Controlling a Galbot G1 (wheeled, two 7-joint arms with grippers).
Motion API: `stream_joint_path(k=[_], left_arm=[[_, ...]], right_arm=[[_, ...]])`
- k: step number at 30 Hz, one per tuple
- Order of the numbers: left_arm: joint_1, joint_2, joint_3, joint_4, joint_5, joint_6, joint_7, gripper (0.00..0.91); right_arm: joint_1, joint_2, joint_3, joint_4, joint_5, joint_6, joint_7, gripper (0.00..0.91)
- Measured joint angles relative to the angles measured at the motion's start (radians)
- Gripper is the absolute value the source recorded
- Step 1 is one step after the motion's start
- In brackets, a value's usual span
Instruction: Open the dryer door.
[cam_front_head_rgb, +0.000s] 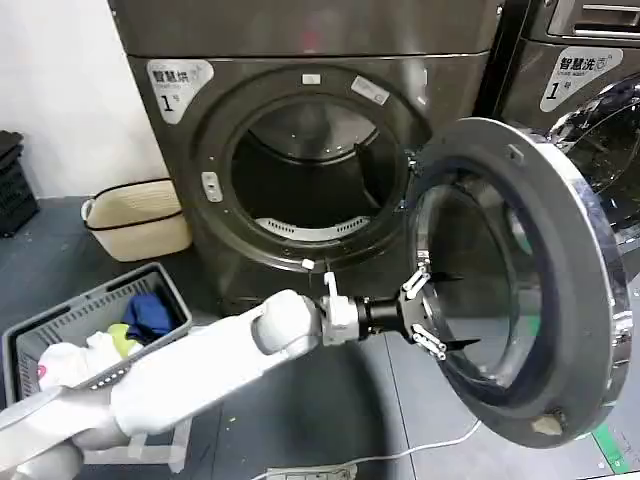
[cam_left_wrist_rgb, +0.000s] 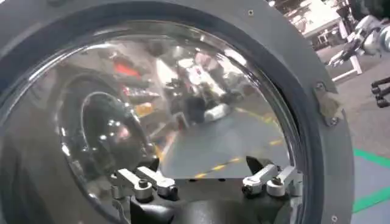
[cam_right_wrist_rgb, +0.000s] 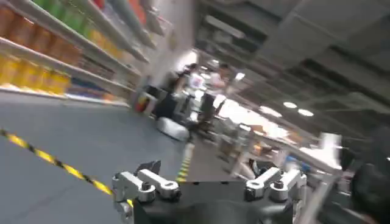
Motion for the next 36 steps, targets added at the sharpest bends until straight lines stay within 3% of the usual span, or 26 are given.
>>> stream_joint_path(k=[11, 25, 36], left_arm=[[-0.052, -0.116, 0.04, 0.117, 0.04, -0.008, -0.043, 0.907], [-0.05, -0.217, -0.008, 0.222, 0.102, 0.073, -0.223, 0.907], [-0.048, -0.264, -0.034, 0.263, 0.084, 0.085, -0.248, 0.907]], right_arm=[[0.022, 0.058, 0.027, -0.007, -0.004, 0.008, 0.052, 0.907], [0.03, 0.07, 0.038, 0.0, -0.005, -0.001, 0.064, 0.907], [0.03, 0.064, 0.036, 0.016, -0.005, 0.002, 0.059, 0.907]])
